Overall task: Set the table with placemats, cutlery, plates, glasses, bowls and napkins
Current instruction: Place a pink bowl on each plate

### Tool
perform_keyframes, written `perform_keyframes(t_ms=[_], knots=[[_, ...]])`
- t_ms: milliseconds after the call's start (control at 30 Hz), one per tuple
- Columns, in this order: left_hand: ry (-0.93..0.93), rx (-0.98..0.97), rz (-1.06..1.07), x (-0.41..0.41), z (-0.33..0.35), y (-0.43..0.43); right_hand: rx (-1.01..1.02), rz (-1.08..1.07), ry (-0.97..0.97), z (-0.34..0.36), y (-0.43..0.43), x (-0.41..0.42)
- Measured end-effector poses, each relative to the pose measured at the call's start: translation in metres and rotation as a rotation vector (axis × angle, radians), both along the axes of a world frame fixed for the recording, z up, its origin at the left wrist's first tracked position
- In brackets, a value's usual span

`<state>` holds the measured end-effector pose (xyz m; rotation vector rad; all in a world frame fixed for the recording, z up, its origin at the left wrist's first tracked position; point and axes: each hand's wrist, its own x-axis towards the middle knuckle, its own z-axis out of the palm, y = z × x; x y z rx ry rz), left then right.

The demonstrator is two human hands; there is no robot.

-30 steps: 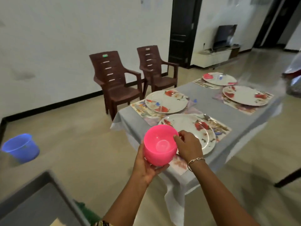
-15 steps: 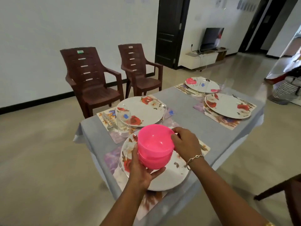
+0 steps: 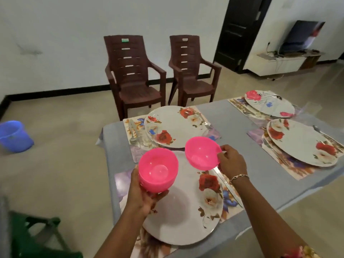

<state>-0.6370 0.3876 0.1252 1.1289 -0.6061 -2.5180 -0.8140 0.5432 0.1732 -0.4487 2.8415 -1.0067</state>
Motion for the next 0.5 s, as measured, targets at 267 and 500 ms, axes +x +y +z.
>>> perform_keyframes(t_ms=[267, 500], knots=[[-0.023, -0.05, 0.162, -0.022, 0.012, 0.003, 0.167, 0.19, -0.182, -0.051, -0.016, -0.038], [-0.005, 0.005, 0.248, -0.031, 0.007, 0.016, 0.229, 0.265, -0.231, -0.066, -0.016, -0.049]])
